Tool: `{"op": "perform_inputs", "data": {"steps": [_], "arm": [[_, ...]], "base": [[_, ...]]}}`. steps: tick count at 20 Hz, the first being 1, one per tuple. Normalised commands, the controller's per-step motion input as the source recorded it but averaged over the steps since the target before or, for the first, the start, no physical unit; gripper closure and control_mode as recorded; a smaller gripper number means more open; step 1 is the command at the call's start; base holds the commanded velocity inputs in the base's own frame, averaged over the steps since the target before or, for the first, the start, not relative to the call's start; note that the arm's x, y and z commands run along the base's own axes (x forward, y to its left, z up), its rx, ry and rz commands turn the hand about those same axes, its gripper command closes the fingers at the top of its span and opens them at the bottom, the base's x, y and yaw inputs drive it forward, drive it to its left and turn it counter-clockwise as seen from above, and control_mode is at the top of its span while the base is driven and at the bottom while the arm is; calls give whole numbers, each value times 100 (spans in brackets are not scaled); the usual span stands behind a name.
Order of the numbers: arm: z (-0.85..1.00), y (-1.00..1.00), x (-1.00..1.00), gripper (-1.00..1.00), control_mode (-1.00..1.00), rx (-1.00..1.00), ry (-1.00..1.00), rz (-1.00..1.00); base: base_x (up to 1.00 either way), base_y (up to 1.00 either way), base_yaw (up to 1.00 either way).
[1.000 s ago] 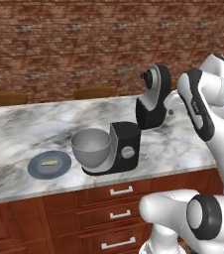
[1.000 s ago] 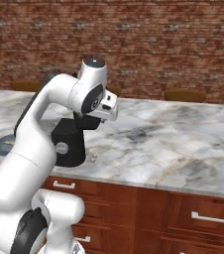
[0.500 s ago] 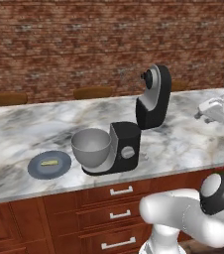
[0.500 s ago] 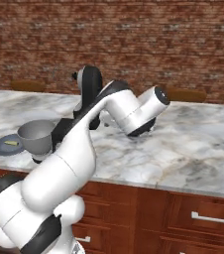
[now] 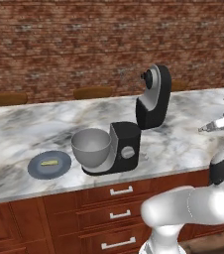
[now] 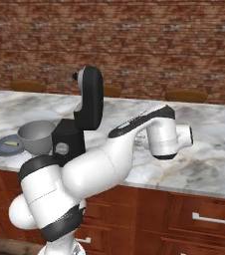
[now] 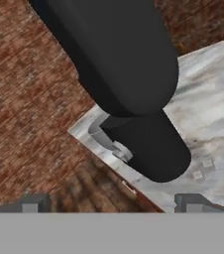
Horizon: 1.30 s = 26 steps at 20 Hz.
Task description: Add butter and sugar cubes to the stand mixer bowl and then turn on the stand mixer to begin making frosting.
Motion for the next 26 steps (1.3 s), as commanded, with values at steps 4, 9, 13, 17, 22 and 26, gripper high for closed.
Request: {"op": "perform_inputs", "data": {"steps": [4,9,13,17,22,26], "arm": [[-18,18,0,-100,-100,20,-38,34],[0,46,-15,-100,-100,5,-56,23],[-1,62,-22,-100,-100,0,-63,6],[-20,44,-1,-100,-100,-2,-45,1],[-28,34,0,-100,-100,-3,-19,-7],[-24,21,9,-100,-100,-5,-1,-9]], "base": [[0,0,0],[0,0,0],[0,0,0],[0,0,0],[0,0,0],[0,0,0]]}}
